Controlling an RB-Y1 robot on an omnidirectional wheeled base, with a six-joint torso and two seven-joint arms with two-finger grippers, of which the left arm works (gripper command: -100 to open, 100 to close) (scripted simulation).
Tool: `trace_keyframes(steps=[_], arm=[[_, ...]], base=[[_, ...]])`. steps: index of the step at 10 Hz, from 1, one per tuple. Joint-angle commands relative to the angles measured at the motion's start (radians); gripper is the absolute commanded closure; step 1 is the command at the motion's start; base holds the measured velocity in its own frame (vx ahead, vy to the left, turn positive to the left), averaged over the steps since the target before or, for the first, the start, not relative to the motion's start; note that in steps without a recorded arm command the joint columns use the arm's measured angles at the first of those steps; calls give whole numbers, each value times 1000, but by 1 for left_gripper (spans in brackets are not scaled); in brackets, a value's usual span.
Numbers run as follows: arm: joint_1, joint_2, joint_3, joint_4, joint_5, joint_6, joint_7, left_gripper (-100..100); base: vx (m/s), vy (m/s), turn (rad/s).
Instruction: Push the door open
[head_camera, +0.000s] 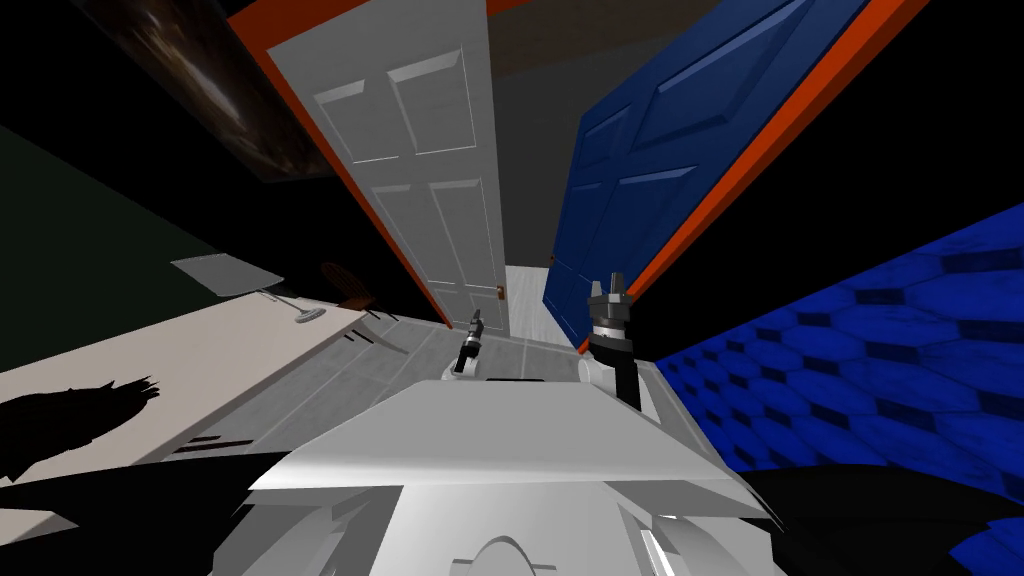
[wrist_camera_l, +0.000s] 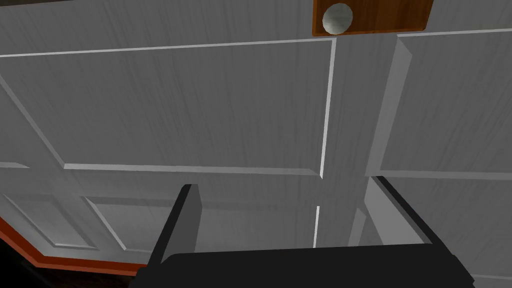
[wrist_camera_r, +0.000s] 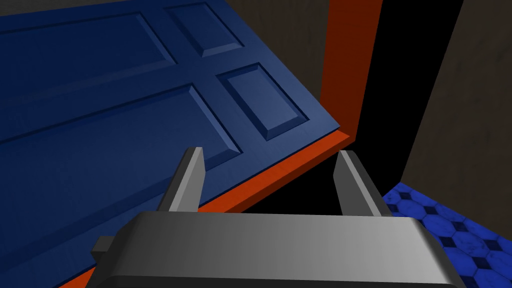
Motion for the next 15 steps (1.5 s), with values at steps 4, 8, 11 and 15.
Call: trace_keyframes(steps=[4,8,11,15], arm=[[-41,-14,-10,91,3,-9,-1,-100],[-78,-29,-19,175,6,-19,-2,-100],[-102,-41,-26,231,7,-25,-2,-100],[-124,-54,-32,282,9,-31,-3,-100]], base=[[88,21,-42],[115,32,-49],[79,12,-39],[75,19,-25]])
